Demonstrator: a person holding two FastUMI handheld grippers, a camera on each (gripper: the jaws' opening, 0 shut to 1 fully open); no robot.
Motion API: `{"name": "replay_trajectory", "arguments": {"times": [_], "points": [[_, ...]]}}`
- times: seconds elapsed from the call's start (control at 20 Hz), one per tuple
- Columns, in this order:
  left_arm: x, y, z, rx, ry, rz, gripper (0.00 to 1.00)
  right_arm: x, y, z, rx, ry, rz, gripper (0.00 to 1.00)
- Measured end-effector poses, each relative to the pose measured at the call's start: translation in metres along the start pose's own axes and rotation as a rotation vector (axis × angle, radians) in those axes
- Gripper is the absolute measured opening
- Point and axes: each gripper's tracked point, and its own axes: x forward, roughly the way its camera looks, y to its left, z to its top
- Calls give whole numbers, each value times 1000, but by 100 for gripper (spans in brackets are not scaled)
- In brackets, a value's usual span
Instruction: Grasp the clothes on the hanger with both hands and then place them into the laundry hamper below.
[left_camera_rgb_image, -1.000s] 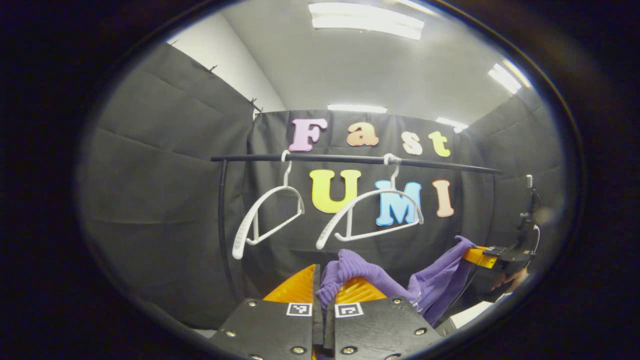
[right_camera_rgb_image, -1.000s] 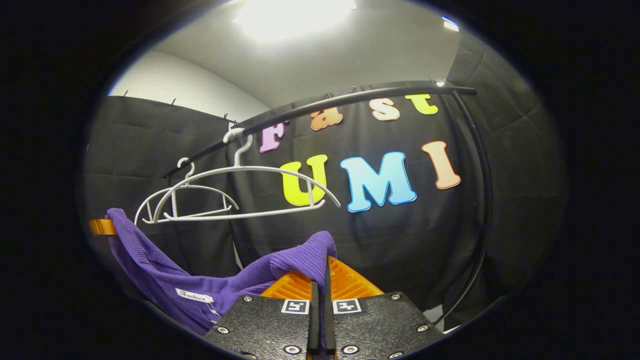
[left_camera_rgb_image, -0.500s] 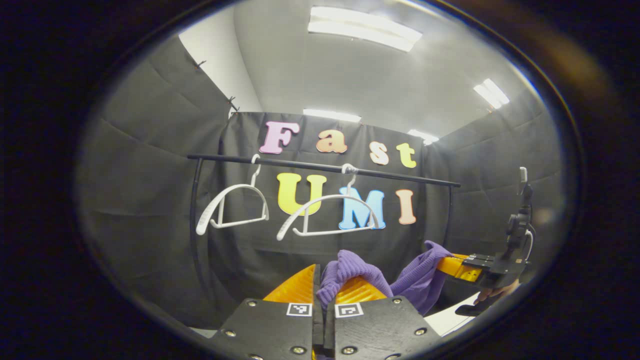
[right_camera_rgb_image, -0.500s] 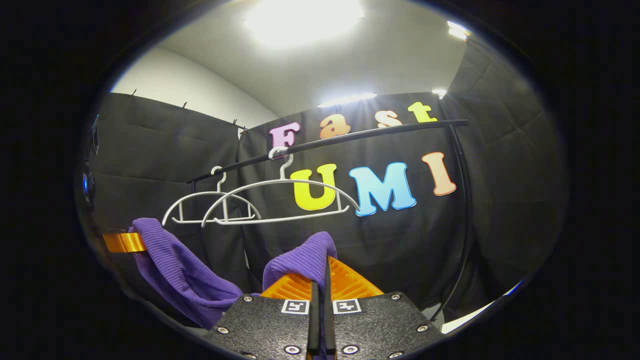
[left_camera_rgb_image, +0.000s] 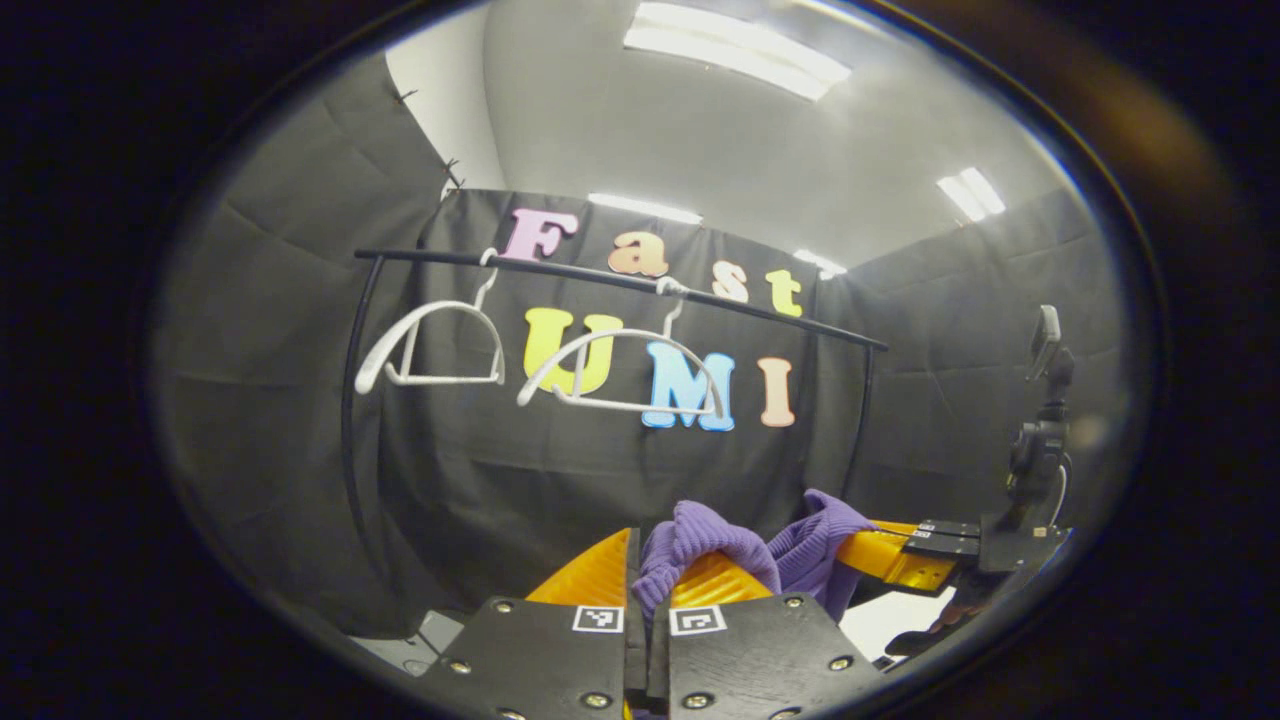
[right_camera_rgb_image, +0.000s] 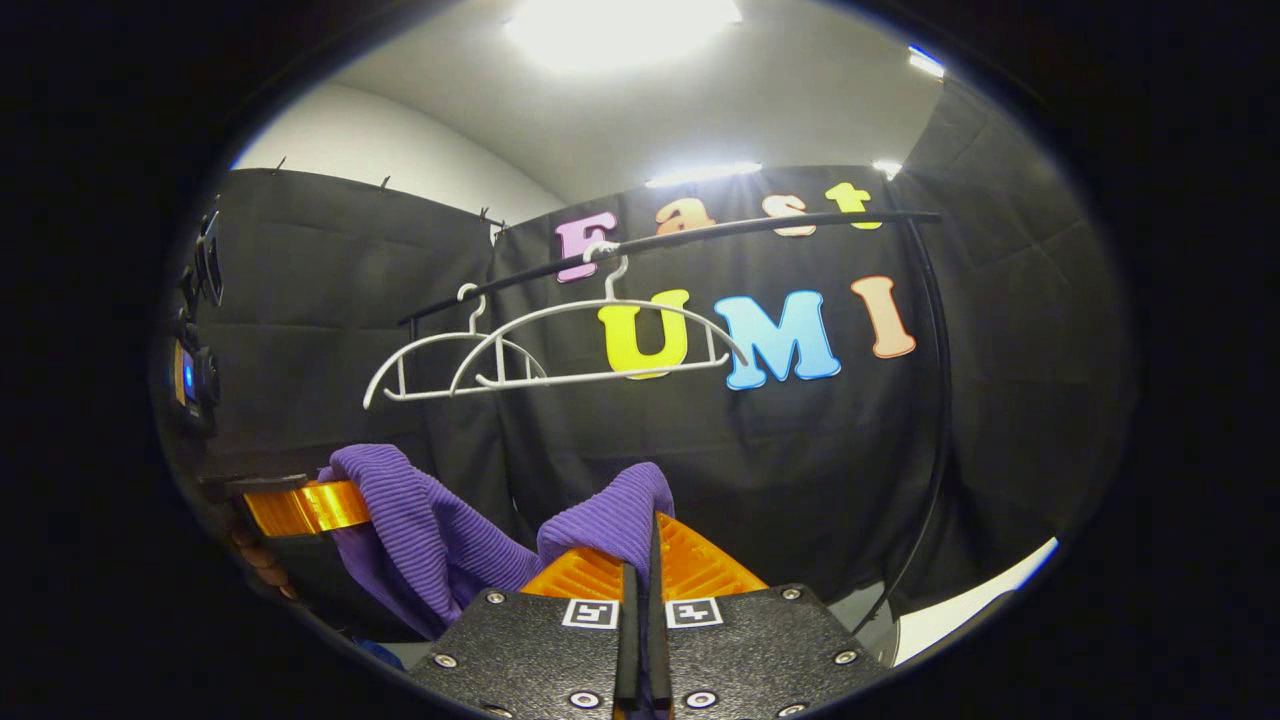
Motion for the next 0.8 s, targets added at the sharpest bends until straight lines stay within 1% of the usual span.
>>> {"name": "replay_trajectory", "arguments": {"times": [0.15,0.55,0.6,0.65,0.8], "points": [[1,7,-34,-13,53,3,2,-2,-1,-32,3,57,-15,3],[0,18,-139,-31,227,32,1,2,-18,-130,-6,236,-50,3],[2,17,-152,-29,247,31,6,4,-21,-141,-8,259,-54,3],[4,16,-166,-22,272,34,1,3,-22,-151,-7,282,-57,3],[10,21,-193,-12,335,44,1,2,-26,-181,-14,344,-64,3]]}}
